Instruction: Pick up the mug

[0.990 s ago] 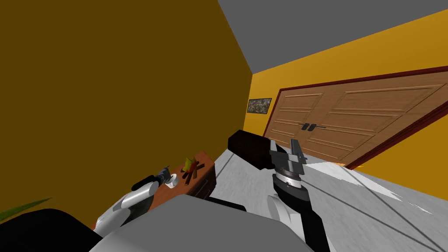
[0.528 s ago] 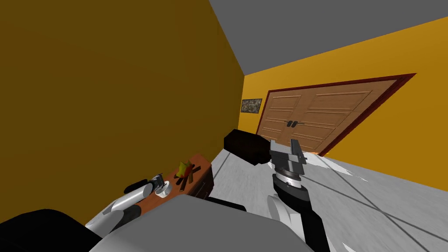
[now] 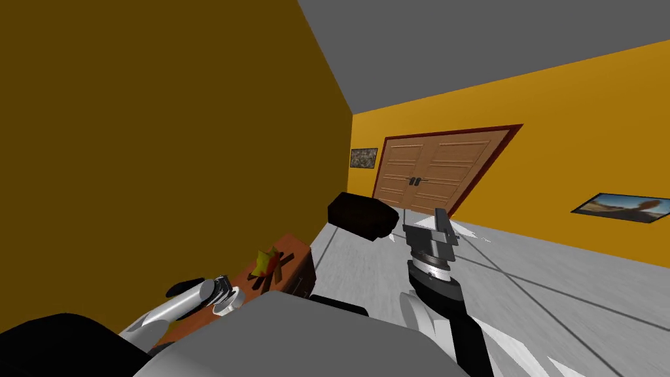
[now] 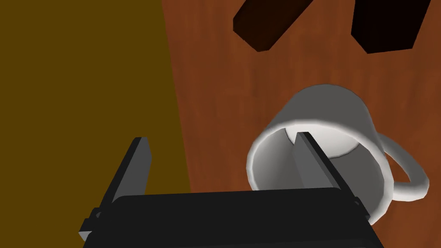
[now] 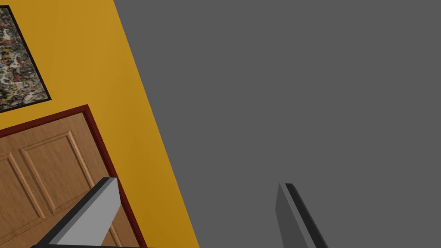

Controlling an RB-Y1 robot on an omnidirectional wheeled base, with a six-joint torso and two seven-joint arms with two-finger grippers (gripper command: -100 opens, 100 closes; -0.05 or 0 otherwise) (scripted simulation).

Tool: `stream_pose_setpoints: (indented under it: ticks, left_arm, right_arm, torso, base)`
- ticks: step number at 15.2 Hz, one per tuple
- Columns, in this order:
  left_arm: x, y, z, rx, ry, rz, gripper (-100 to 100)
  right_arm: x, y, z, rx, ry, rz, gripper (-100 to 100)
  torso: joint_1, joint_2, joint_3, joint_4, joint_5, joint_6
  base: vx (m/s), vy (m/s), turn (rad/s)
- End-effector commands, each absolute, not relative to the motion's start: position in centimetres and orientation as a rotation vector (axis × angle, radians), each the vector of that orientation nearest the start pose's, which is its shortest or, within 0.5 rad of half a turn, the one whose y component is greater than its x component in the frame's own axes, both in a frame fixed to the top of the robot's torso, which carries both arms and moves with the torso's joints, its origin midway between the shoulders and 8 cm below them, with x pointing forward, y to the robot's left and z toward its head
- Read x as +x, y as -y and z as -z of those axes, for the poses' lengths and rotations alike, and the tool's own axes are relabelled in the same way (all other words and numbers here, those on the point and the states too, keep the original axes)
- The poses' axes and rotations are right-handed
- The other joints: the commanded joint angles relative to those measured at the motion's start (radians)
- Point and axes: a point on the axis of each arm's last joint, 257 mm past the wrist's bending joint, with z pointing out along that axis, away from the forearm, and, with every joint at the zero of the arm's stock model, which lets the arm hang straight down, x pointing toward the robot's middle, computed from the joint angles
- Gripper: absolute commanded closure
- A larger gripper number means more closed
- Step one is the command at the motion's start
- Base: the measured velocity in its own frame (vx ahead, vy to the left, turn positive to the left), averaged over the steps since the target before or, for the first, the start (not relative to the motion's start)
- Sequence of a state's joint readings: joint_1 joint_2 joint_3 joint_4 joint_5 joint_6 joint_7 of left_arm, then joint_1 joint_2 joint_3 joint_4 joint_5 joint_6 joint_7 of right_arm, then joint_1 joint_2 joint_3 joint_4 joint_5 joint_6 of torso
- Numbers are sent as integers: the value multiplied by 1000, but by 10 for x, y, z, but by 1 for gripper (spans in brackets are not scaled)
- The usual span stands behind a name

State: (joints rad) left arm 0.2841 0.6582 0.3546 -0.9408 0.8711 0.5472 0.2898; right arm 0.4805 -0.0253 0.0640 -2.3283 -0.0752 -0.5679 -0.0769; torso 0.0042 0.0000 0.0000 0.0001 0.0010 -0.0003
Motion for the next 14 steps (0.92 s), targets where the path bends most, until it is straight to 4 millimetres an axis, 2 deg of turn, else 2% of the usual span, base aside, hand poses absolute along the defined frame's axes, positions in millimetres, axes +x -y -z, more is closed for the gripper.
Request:
stream_pose_setpoints:
  ticks: [1, 8, 9, 11, 13, 14]
  left_arm:
    - [154, -667, 497, -2677, -500, 345, -100]
    - [92, -667, 514, -2833, -322, 208, -100]
    - [89, -667, 515, -2836, -317, 201, -100]
    - [70, -664, 517, -2890, -241, 163, -100]
    - [68, -664, 518, -2893, -236, 158, -100]
    - [59, -662, 516, -2934, -179, 144, -100]
  right_arm:
    - [324, 260, -63, 614, -474, -1523, 0]
    - [324, 260, -63, 614, -474, -1524, 0]
    - [324, 260, -63, 614, -474, -1523, 0]
    - [324, 260, -63, 614, -474, -1523, 0]
    - [324, 260, -63, 614, -474, -1523, 0]
    - [324, 260, -63, 614, -474, -1523, 0]
  torso:
    - [0, 0, 0, 0, 0, 0]
    - [-1, 0, 0, 0, 0, 1]
    - [-1, 0, 0, 0, 0, 1]
    - [-1, -1, 0, 0, 0, 1]
    - [-1, 0, 0, 0, 0, 0]
    - [-2, -1, 0, 0, 0, 0]
  base:
    - [-23, 36, -270]
    - [-22, 33, -233]
    - [-20, 33, -108]
    - [-28, 31, -237]
    - [-18, 21, -42]
    - [-20, 13, -179]
